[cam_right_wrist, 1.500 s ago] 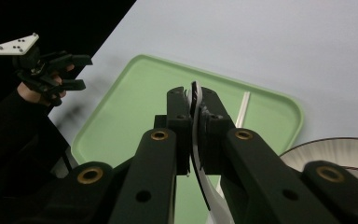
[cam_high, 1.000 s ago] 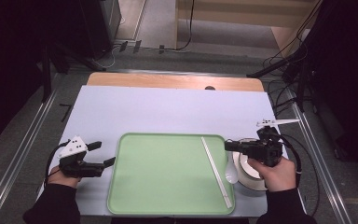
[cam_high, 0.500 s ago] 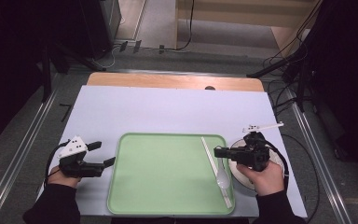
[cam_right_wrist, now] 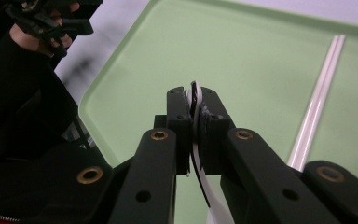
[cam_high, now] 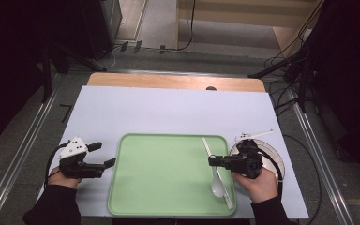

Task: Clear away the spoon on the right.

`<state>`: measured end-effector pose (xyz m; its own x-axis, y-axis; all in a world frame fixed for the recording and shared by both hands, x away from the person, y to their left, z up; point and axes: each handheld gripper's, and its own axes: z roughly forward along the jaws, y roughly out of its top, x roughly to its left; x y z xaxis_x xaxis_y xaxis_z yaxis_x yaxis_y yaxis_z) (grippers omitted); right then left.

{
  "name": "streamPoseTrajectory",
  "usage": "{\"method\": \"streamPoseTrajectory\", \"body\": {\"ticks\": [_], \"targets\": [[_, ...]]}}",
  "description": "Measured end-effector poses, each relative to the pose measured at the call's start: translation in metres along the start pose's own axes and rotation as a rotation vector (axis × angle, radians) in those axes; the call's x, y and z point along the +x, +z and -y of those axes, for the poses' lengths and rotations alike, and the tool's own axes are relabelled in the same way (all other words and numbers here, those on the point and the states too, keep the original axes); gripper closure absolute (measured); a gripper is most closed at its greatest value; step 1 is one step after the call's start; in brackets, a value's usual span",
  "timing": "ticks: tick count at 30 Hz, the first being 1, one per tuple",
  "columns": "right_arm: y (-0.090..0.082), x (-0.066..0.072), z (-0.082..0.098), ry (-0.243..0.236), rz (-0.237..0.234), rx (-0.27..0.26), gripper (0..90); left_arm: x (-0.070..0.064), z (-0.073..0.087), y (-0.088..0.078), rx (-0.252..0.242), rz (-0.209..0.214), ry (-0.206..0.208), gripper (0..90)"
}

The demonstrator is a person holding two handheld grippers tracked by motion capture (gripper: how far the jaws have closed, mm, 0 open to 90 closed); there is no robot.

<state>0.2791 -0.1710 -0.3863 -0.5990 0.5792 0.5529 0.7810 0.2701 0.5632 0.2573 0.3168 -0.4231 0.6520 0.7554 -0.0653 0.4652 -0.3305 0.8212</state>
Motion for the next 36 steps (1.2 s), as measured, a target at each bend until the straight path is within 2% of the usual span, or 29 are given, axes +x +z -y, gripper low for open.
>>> {"method": "streamPoseTrajectory", "body": {"ticks": [11,21,28,36], "targets": [[0.019,0.007,0.008,-0.004,-0.022,0.044,85.9,0.000,0.000,0.000,0.000,-0.001,-0.003,18.1],[0.032,0.006,0.010,0.004,-0.019,0.077,85.7,0.000,0.000,0.000,0.000,0.001,0.000,18.1],[0.040,0.002,0.011,0.008,-0.030,0.082,85.3,0.000,0.000,0.000,0.001,0.001,0.001,18.1],[0.053,0.000,0.012,0.005,-0.006,0.103,84.3,0.000,0.000,0.000,0.002,0.001,0.002,18.0]]}}
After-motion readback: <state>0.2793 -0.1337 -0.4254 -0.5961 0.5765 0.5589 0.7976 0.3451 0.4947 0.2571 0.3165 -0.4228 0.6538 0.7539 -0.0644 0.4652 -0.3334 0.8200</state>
